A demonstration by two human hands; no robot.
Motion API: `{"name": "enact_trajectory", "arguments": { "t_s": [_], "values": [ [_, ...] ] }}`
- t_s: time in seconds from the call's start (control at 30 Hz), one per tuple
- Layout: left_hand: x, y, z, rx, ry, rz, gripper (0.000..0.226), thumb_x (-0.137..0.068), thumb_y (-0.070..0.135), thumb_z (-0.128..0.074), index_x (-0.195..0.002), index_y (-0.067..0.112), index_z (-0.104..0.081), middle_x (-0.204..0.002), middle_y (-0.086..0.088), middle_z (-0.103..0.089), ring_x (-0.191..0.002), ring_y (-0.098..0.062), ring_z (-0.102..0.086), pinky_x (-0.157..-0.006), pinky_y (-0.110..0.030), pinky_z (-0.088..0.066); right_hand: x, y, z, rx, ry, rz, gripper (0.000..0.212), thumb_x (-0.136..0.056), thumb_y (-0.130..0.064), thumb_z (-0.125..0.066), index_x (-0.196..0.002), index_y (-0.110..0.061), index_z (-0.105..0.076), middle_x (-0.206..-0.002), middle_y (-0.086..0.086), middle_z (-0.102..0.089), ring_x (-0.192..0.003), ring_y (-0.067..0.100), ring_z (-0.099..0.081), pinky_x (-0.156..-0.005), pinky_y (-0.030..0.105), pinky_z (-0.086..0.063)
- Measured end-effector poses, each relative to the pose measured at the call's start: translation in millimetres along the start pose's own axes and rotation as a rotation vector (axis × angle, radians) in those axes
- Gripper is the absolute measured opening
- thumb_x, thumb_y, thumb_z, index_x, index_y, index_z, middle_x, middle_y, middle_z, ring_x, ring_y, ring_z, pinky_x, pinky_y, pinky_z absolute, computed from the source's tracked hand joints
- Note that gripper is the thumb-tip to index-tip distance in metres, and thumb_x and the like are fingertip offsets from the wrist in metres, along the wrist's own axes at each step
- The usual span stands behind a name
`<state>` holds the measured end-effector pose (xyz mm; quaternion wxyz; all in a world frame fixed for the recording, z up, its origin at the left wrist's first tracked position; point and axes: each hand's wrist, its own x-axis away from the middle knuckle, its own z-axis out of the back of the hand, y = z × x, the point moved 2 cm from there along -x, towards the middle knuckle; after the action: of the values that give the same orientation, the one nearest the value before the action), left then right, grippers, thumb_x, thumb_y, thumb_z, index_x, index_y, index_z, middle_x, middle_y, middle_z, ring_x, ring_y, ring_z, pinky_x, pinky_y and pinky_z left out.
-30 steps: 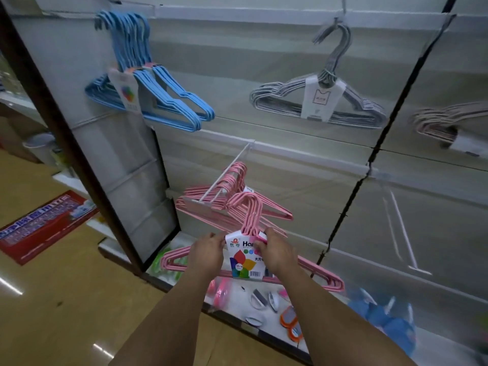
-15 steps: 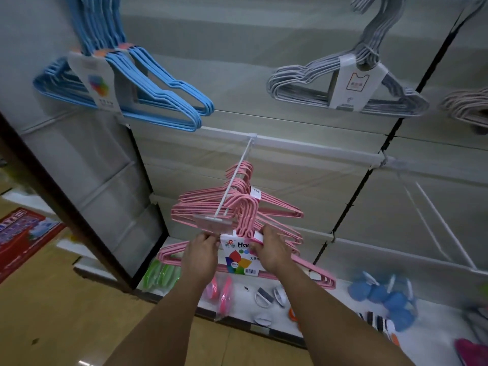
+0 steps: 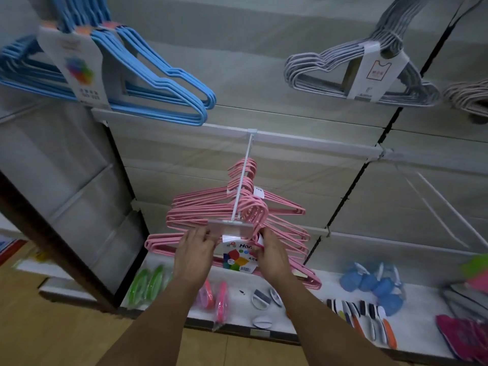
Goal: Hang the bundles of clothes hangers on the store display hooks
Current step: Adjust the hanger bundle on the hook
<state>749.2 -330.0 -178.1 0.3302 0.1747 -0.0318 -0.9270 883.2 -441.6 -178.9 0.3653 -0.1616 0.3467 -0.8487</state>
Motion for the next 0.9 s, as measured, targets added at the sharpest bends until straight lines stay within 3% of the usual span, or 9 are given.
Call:
{"name": "enact_trajectory", "arguments": {
  "t_s": [0.13,0.3,0.37,0.43,0.53,0.6,0.7,0.8,0.9],
  "values": [
    [0.5,-14.7,-15.7,-0.032,0.019,-0.004,0.041,-0.051,0.010,-0.090,-0.088,0.019,-0.076,-0.084,-0.005,-0.069,-0.074,-0.025,-0.064,-0.063,-0.033,-0.053,-6.3,0.0,-13.0,0.141,-0.018,0.085,0.047,-0.088,0.005,-0.049,-0.126,-0.022,-0.045,-0.120,0.004,-0.055,-0.104,0.021,-0.060,-0.082,0.042,-0.054],
    [-12.3,-17.6,-25.5,0.014,-0.004,0.008,0.037,-0.054,0.006,-0.087,-0.088,0.017,-0.074,-0.073,-0.003,-0.061,-0.066,-0.025,-0.060,-0.056,-0.033,-0.048,-27.0,-2.6,-8.4,0.298,-0.099,0.046,0.029,-0.096,-0.017,-0.050,-0.125,-0.020,-0.048,-0.118,0.005,-0.058,-0.101,0.024,-0.058,-0.088,0.038,-0.049],
    [-21.0,-7.9,-21.4,0.112,-0.011,0.049,0.036,-0.070,0.005,-0.074,-0.104,0.016,-0.069,-0.095,-0.006,-0.064,-0.089,-0.029,-0.061,-0.080,-0.041,-0.048,-35.0,-1.6,-8.7,0.297,-0.088,0.009,0.028,-0.094,-0.019,-0.053,-0.122,-0.022,-0.050,-0.118,0.003,-0.059,-0.100,0.024,-0.060,-0.087,0.038,-0.051],
    [-31.6,-0.6,-21.6,0.287,-0.083,0.149,0.042,-0.086,0.015,-0.058,-0.128,0.019,-0.055,-0.124,-0.003,-0.057,-0.116,-0.026,-0.051,-0.105,-0.042,-0.036,-41.2,-1.9,-11.4,0.286,-0.070,-0.007,0.031,-0.092,-0.018,-0.056,-0.121,-0.026,-0.051,-0.120,0.001,-0.060,-0.100,0.022,-0.061,-0.087,0.039,-0.053],
    [-42.0,6.6,-29.6,0.587,-0.177,0.188,0.053,-0.087,0.038,-0.059,-0.137,0.030,-0.044,-0.132,0.001,-0.055,-0.121,-0.024,-0.052,-0.104,-0.045,-0.040,-46.6,-2.2,-10.5,0.319,-0.053,-0.015,0.032,-0.090,-0.017,-0.056,-0.121,-0.027,-0.054,-0.126,0.001,-0.053,-0.101,0.021,-0.059,-0.086,0.038,-0.054],
    [-52.0,9.6,-41.7,0.481,-0.264,0.147,0.057,-0.090,0.041,-0.054,-0.142,0.027,-0.037,-0.143,-0.003,-0.046,-0.131,-0.024,-0.044,-0.110,-0.042,-0.034,-51.0,-0.3,-9.2,0.345,-0.045,0.000,0.038,-0.090,-0.011,-0.054,-0.126,-0.024,-0.053,-0.137,0.001,-0.042,-0.108,0.024,-0.056,-0.087,0.038,-0.052],
    [-65.0,14.6,-52.3,0.135,-0.326,0.094,0.063,-0.099,0.042,-0.034,-0.152,0.024,-0.005,-0.160,0.001,-0.006,-0.147,-0.019,-0.008,-0.119,-0.040,-0.009,-59.2,2.9,-12.2,0.382,-0.040,0.025,0.041,-0.092,-0.010,-0.050,-0.131,-0.021,-0.050,-0.140,0.003,-0.040,-0.112,0.028,-0.055,-0.087,0.039,-0.052],
    [-72.9,14.3,-55.3,0.079,-0.279,0.092,0.060,-0.099,0.045,-0.029,-0.152,0.027,-0.005,-0.160,0.004,-0.004,-0.147,-0.015,-0.006,-0.119,-0.037,-0.006,-69.4,7.9,-22.3,0.416,-0.039,0.057,0.039,-0.094,-0.015,-0.050,-0.132,-0.023,-0.045,-0.133,0.005,-0.047,-0.105,0.028,-0.058,-0.084,0.042,-0.053],
    [-77.5,13.3,-53.4,0.106,-0.258,0.052,0.062,-0.098,0.042,-0.037,-0.151,0.023,-0.011,-0.159,0.004,-0.008,-0.146,-0.015,-0.006,-0.118,-0.034,-0.001,-82.2,10.9,-29.1,0.469,-0.005,0.111,0.046,-0.095,-0.016,-0.047,-0.139,-0.021,-0.033,-0.136,0.006,-0.047,-0.105,0.030,-0.056,-0.084,0.042,-0.052]
  ]
}}
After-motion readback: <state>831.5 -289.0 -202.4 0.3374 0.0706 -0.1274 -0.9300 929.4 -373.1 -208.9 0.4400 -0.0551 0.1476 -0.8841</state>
